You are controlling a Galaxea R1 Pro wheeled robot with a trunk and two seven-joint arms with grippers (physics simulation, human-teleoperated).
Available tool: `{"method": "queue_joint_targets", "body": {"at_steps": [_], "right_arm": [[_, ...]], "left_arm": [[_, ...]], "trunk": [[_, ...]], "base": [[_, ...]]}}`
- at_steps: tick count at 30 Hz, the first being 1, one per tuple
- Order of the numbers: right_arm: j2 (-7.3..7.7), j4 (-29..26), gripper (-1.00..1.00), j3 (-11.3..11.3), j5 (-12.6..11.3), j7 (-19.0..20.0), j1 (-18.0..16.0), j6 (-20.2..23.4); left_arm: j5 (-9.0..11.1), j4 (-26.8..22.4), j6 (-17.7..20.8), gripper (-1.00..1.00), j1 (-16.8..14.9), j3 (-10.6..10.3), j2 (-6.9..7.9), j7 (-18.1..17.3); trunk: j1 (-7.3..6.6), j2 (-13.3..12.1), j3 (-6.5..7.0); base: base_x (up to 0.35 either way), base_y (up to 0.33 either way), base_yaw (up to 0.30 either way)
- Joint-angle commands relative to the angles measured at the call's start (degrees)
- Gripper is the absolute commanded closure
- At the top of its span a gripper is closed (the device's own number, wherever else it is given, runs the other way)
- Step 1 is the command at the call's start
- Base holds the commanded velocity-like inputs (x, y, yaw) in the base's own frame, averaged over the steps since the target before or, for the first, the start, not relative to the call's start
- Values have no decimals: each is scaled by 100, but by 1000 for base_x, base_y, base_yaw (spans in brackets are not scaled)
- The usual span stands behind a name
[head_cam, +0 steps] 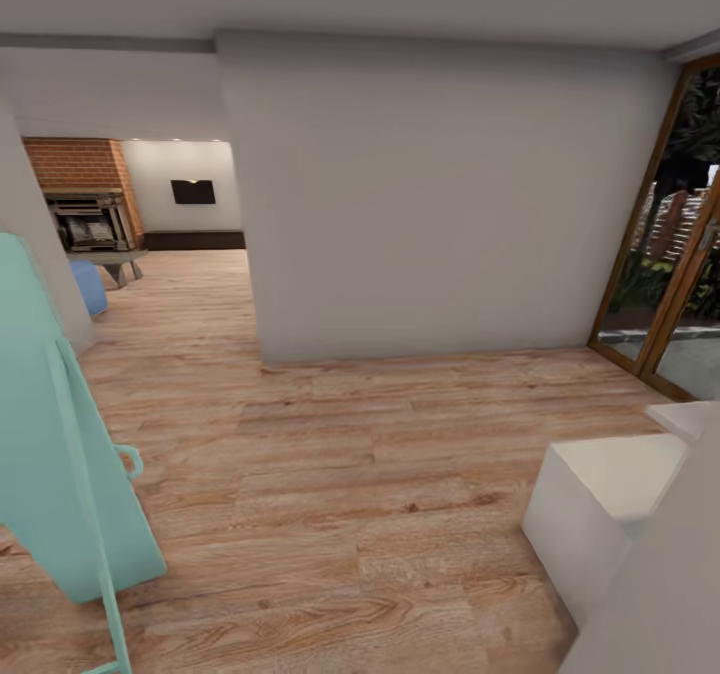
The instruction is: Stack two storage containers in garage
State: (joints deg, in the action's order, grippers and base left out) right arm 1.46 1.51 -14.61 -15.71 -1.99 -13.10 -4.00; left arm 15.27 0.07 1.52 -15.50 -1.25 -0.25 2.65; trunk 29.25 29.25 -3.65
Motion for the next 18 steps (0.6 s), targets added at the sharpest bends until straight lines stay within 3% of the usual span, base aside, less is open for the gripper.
{"method": "queue_joint_targets", "body": {"at_steps": [1,7,18], "right_arm": [[-1,16,-100,-49,-53,-3,-8,-31],[-4,16,-100,-45,-55,-3,-8,-30],[-5,16,-100,-43,-55,-3,-8,-29]], "left_arm": [[38,1,16,-100,-6,-15,-2,16],[38,-4,15,-100,-6,-15,-2,16],[38,-3,15,-100,-6,-15,-9,16]], "trunk": [[5,9,-11],[5,9,-11],[5,9,-11]], "base": [[324,0,0],[323,0,62],[323,0,245]]}}
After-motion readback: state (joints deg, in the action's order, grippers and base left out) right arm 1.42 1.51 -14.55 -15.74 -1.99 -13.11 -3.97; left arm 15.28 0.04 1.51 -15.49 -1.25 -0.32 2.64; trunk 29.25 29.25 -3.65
